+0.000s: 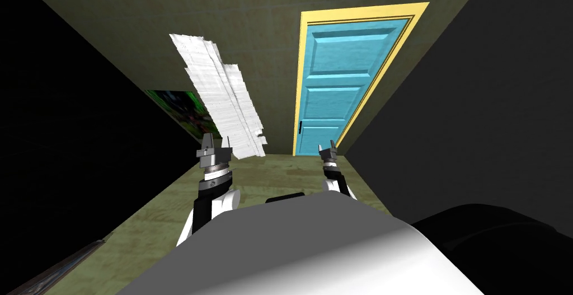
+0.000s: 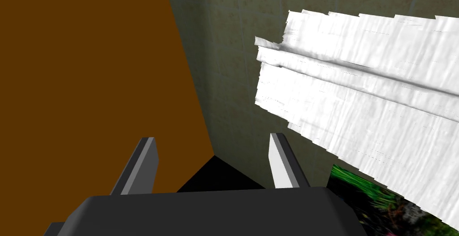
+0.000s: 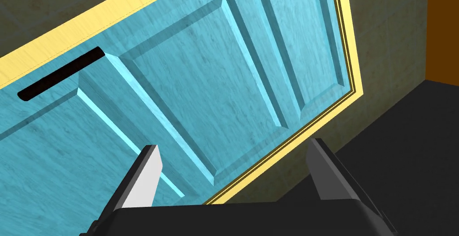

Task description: Pull the door open

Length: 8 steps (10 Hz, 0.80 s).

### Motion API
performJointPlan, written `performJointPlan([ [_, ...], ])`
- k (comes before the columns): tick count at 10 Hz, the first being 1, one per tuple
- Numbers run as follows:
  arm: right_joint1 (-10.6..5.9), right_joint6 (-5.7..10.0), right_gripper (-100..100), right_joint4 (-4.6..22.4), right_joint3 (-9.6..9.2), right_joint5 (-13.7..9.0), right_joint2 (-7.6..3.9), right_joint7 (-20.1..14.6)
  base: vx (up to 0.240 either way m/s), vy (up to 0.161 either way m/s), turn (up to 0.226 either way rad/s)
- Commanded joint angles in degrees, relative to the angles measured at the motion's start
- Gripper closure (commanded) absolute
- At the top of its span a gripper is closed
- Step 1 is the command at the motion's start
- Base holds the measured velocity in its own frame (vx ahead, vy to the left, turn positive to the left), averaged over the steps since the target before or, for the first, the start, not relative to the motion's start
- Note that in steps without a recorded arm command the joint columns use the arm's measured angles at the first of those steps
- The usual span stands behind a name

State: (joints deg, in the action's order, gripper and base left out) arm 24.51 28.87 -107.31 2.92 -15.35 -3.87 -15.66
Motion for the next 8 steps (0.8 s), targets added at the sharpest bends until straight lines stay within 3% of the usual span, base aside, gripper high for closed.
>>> performJointPlan([
  [1, -0.59, 0.52, -100, 1.65, -0.08, -1.12, -0.22, -1.81, 0.101, -0.036, 0.106],
  [8, -3.39, 3.84, -100, 10.46, -0.45, -6.11, -1.27, -9.76, 0.089, -0.038, 0.1],
])
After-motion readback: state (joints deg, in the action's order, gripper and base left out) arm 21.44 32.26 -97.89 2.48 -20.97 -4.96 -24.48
